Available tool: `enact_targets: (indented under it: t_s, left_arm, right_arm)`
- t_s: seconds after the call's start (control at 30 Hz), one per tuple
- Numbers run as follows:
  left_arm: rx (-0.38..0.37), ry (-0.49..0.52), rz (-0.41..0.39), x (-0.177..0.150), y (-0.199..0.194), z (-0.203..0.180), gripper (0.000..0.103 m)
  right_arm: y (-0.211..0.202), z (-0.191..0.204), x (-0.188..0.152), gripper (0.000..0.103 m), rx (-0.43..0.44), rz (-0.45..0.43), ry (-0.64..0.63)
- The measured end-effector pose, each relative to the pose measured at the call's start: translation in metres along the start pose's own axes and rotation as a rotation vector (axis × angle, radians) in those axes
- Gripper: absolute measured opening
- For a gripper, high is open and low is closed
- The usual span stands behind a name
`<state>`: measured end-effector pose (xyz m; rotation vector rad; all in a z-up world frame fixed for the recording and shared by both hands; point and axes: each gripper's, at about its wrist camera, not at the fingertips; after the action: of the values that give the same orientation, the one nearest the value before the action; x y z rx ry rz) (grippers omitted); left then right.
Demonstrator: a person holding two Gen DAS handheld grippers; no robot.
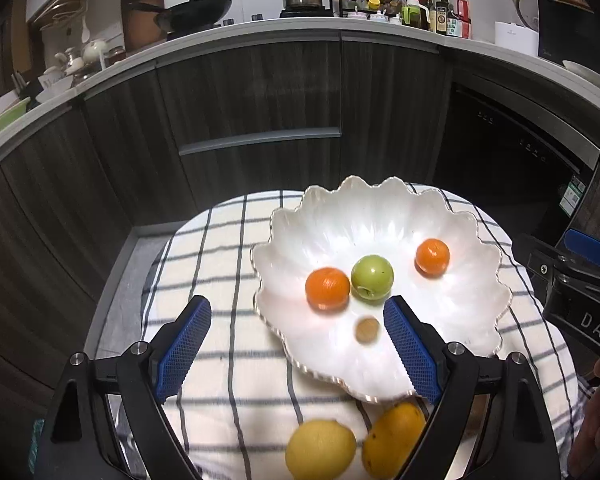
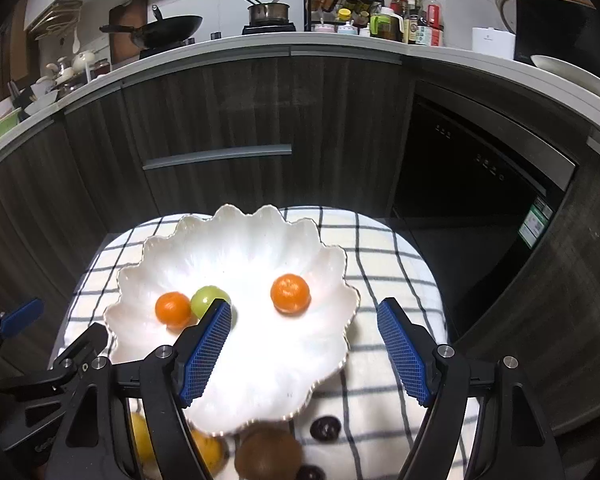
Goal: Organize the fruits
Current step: 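Move the left tool to the small brown fruit and close on it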
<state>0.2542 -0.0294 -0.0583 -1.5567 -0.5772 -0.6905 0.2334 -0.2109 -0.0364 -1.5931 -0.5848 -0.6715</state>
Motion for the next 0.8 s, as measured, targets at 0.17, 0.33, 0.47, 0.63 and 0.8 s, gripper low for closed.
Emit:
enact_targets:
  t_s: [0.17, 0.33, 0.47, 0.63, 0.8]
  left_arm:
    - [0.007, 0.018, -0.011, -0.018, -0.013, -0.002, 0.088]
    - [0.005, 0.028, -0.006, -0.039, -0.024, -0.007, 0.088]
    - [0.005, 0.045, -0.007, -0.060, -0.031, -0.015, 0.088]
    - [-0.006, 0.037, -0.003, -0.084, -0.034, -0.022, 0.088]
    - [-0.023, 0.046, 0.027, -0.109, -0.029, -0.032, 0.088]
  right_arm:
    - [-0.015, -0.001, -0.018, 0.076, -0.016, 0.002, -0.006]
    - [-0.028, -0.002, -0.038, 0.076, -0.041, 0.005, -0.033]
    - [-0.035, -0.011, -0.056, 0.076, -0.053, 0.013, -0.026]
    - [-0.036, -0.020, -0.077, 0.076, -0.078, 0.028, -0.016]
    - [-0.034, -0.030, -0.100, 0.076, -0.089, 0.063, -0.006]
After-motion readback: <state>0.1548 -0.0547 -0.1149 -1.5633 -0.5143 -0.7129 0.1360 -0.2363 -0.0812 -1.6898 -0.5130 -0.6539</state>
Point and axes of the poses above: each gripper's, at about its wrist camera, not at the fingertips, and y roughly the way its jaws point, z to its left, x to its top, and after that the axes turned 7 degrees about -y, right-handed
